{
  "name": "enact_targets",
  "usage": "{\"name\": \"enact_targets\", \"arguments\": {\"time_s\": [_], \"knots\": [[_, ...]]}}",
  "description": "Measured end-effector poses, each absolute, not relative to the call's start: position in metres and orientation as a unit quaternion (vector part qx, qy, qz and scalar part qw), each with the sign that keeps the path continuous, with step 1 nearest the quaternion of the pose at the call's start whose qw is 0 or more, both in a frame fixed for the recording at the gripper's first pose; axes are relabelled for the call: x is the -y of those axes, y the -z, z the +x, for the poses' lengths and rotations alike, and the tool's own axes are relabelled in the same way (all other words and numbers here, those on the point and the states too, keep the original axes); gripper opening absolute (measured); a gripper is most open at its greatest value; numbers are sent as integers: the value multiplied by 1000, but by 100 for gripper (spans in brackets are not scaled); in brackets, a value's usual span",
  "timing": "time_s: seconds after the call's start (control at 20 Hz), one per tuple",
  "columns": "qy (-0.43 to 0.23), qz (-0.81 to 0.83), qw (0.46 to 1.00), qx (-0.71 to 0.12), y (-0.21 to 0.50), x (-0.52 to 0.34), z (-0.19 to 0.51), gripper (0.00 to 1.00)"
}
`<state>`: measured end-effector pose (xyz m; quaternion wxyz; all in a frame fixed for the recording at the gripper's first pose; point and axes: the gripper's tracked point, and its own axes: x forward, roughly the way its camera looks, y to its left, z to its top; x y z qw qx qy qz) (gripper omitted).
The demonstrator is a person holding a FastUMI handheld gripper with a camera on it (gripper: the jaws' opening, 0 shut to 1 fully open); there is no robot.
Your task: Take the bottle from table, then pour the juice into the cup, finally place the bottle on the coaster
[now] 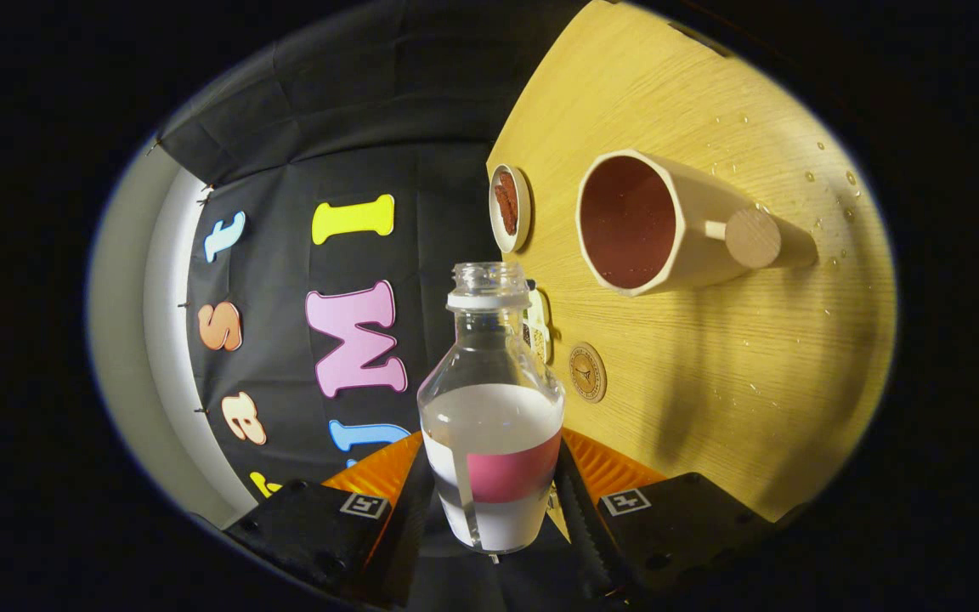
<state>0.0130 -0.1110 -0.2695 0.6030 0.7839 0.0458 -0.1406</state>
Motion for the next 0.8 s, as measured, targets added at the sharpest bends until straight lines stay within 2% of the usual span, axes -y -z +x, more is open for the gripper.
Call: {"name": "enact_targets", "arguments": {"time_s": [0.8], "knots": [[156, 831, 532, -30, 280, 129, 16, 76]]}}
